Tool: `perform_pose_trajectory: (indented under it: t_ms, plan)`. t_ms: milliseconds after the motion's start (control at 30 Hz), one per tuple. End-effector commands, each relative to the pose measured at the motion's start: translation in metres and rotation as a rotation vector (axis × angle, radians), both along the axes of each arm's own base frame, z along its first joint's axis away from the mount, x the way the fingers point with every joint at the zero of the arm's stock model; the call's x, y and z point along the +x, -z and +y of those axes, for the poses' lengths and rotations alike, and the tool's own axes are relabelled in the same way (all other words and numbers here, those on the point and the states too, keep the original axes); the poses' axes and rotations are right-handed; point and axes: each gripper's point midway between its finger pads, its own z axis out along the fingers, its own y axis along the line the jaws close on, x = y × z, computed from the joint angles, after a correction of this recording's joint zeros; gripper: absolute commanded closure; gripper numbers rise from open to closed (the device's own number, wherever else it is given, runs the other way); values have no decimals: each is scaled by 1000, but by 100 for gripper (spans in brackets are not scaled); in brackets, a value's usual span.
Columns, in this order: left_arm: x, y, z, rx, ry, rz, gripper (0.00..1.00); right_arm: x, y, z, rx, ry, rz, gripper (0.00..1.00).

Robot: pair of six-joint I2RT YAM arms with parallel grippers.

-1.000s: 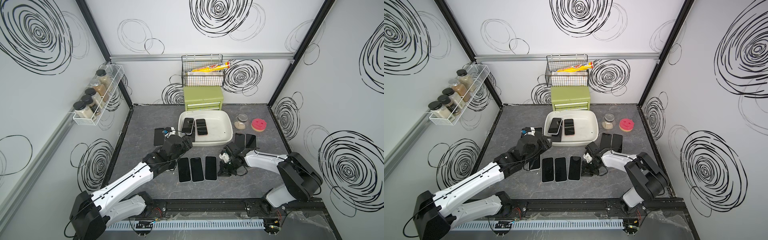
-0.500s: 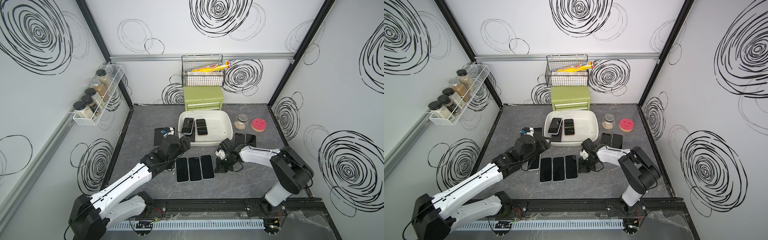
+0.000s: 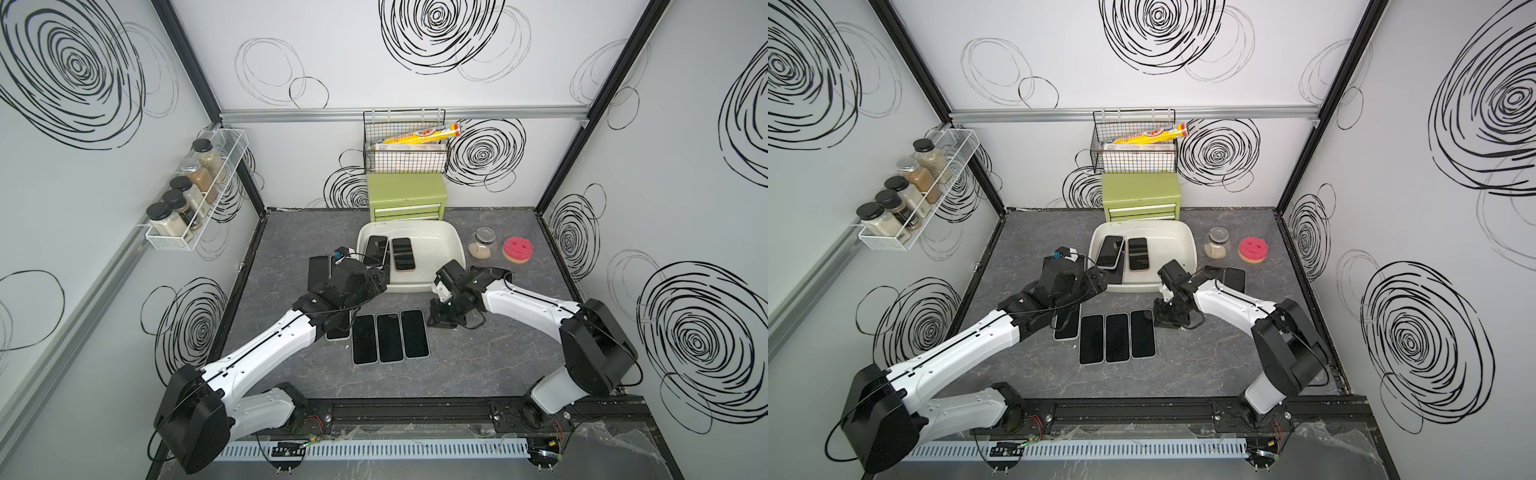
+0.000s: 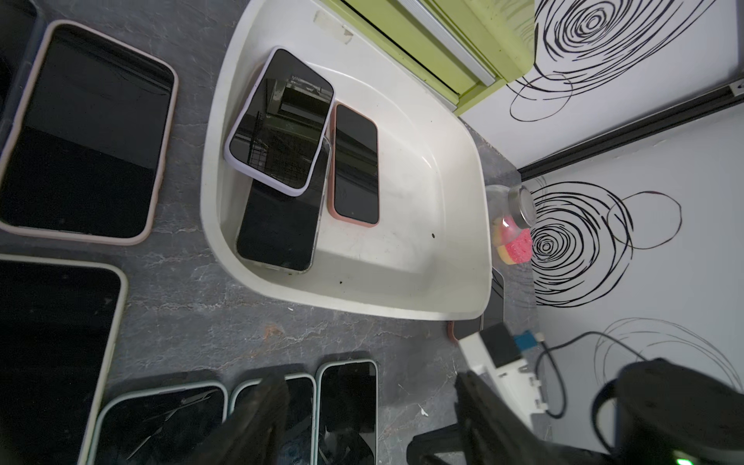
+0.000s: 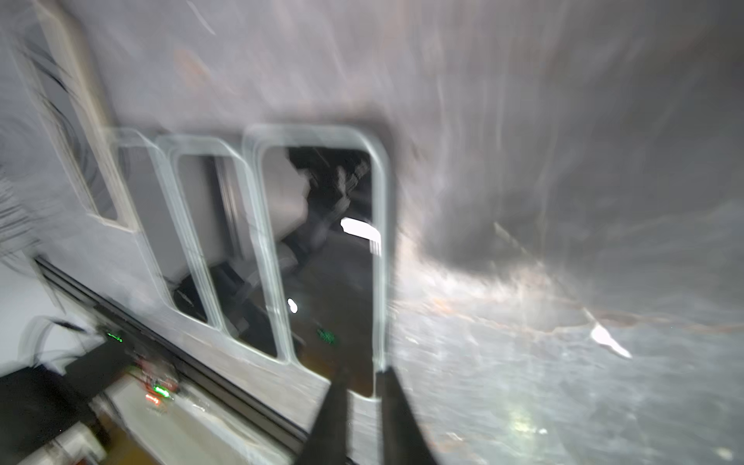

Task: Take the phone out of the storage box
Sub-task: Move the phone to the center of the board, then adjust the phone in the storage box.

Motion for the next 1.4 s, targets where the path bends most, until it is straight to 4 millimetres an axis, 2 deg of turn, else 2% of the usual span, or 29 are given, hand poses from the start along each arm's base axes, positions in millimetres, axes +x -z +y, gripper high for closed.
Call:
perform_pose_trajectory:
  t_ms: [0,33,67,133,267,400,533,733,933,1033,1367]
  plan:
    - [16,-25,6,-9,-10,-67,15,37,-48,6,-17,-20,-170,30]
    - [20,-22,8,-8,-10,-58,1,50,-56,11,-29,-24,-212,22]
    - [27,-20,10,-8,-1,-44,1,61,-57,12,-50,-19,-233,16]
    - [43,-12,13,22,9,-6,1,81,-54,12,-99,-18,-244,10]
    - [75,0,-1,93,107,54,1,112,-51,8,-130,-7,-255,6]
    - [107,18,-13,236,195,126,1,131,-55,-10,-111,46,-272,6]
    - [134,43,-7,400,186,203,1,131,-47,-24,-105,48,-255,6]
    - [164,68,8,616,155,252,1,121,-33,-28,-88,34,-218,6]
    - [177,88,14,723,168,271,1,112,-18,-25,-69,10,-179,6]
    - [179,104,14,732,187,291,1,110,-14,-25,-69,1,-171,6]
    - [186,136,15,713,220,310,1,104,-11,-19,-31,-17,-146,7]
